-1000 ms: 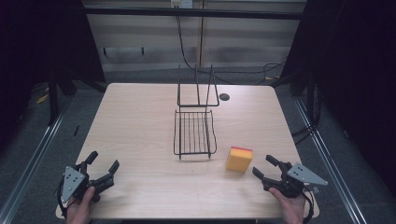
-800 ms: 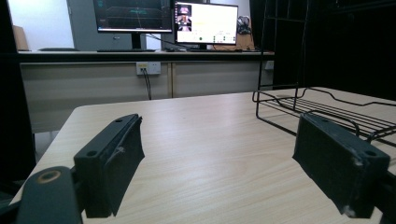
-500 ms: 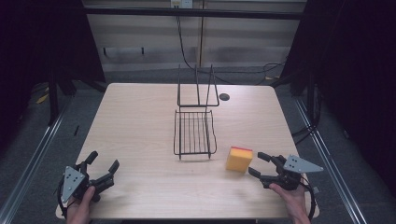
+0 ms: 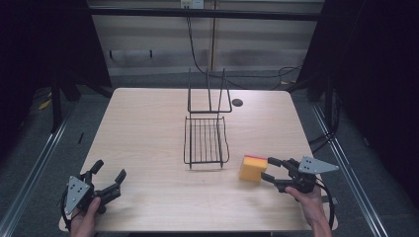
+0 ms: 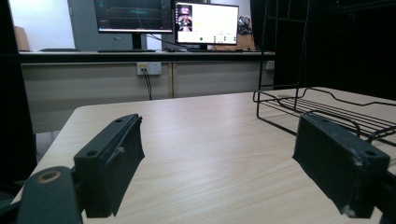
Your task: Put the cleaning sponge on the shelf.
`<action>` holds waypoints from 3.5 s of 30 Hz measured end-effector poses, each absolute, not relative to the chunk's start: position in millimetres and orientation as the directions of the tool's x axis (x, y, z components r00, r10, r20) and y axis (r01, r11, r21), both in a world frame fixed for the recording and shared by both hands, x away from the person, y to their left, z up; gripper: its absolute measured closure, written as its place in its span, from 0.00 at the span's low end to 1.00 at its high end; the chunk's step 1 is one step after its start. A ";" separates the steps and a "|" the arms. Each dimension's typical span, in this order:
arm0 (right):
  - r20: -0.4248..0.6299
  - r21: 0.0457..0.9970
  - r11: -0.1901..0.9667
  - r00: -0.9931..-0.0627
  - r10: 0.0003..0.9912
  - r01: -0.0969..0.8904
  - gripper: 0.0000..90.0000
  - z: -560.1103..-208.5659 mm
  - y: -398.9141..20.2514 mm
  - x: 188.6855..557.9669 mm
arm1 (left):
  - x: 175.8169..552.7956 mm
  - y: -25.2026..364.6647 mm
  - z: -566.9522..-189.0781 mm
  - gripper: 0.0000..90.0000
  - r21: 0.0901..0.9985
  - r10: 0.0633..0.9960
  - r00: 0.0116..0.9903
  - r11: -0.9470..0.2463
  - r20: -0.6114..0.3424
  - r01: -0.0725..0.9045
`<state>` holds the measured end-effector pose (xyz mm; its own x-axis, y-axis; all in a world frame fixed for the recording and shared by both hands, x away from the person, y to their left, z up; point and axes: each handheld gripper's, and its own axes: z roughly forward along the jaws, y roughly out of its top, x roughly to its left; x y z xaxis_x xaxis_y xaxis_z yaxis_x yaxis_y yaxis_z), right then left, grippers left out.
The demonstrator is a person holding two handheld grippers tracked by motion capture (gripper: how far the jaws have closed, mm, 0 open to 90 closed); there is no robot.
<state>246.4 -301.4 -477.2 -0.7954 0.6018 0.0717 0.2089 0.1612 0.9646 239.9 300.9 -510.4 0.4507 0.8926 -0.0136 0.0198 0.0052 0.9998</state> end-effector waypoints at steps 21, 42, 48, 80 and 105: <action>0.089 0.958 0.179 -0.822 0.563 0.226 0.40 -482.6 -294.4 263.7 | 240.0 300.9 -510.4 0.17 1.000 0.892 0.452 0.007 -0.015 0.021; 0.086 0.971 0.145 -0.847 0.524 0.189 0.67 -476.8 -290.4 265.4 | 240.0 301.0 -510.4 0.17 1.000 0.892 0.452 0.005 -0.014 0.020; 0.089 0.973 0.135 -0.846 0.526 0.186 0.67 -473.4 -289.8 264.3 | 240.0 301.0 -510.4 0.17 1.000 0.892 0.453 0.006 -0.015 0.021; 0.065 0.978 0.144 -0.873 0.483 0.152 0.68 -445.0 -270.4 273.5 | 240.0 301.0 -510.4 0.17 1.000 0.891 0.454 0.006 -0.016 0.022; 0.024 0.982 0.160 -0.902 0.431 0.102 0.68 -410.5 -235.8 295.0 | 240.0 301.3 -510.3 0.17 1.000 0.890 0.456 0.002 -0.011 0.020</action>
<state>295.0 -235.8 -410.5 -0.9021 0.4309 0.0236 0.1019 0.1596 0.9819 240.0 301.3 -510.3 0.4559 0.8900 -0.0114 0.0204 0.0024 0.9998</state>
